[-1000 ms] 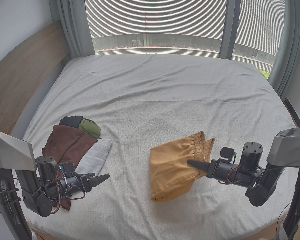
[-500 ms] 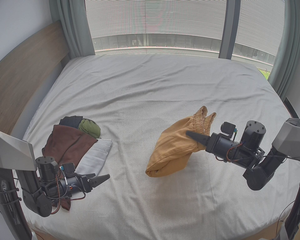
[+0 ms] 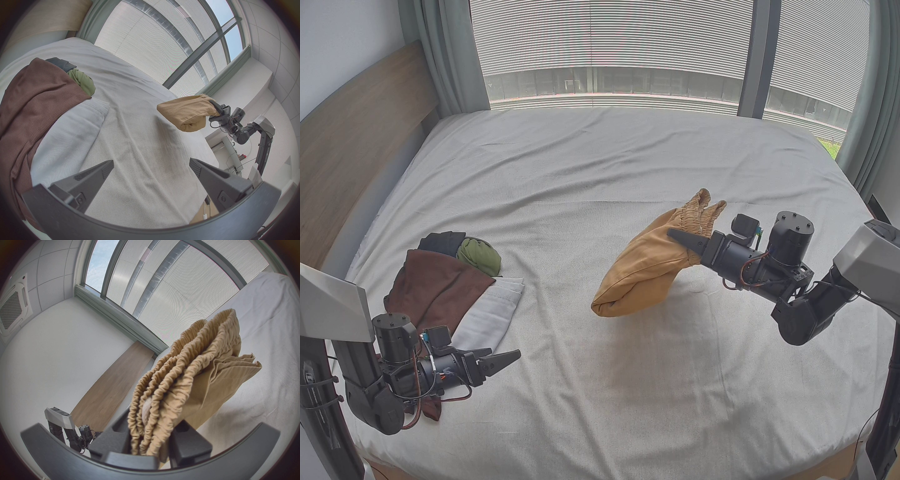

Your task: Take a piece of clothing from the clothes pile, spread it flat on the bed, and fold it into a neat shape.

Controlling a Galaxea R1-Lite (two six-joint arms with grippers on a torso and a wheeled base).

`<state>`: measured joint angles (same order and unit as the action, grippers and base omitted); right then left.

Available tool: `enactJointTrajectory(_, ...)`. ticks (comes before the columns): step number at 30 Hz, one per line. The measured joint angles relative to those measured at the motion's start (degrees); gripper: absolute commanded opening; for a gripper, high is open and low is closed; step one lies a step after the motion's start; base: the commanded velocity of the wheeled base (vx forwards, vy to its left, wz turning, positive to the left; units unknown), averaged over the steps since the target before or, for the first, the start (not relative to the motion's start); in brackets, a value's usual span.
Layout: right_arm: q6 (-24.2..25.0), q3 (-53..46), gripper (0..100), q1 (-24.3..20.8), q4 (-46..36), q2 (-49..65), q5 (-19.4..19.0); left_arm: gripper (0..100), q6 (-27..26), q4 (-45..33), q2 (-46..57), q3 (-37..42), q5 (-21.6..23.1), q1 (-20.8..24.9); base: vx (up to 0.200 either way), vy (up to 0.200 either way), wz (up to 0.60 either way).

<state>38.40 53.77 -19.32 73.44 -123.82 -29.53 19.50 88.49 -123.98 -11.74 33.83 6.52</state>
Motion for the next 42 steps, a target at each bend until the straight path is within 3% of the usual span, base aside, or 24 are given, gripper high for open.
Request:
enactJointTrajectory(29,-0.37,25.08,0,1.57,-11.20,-12.92,0.22,100,0.06,0.00,-0.22,0.69,0.44,-0.41,0.000,0.000,0.00)
enactJointTrajectory(42,-0.61,15.15,0,2.32,-5.86,-14.65,0.22,100,0.01,0.00,-0.30,0.77,0.46,-0.46,0.000,0.000,0.00)
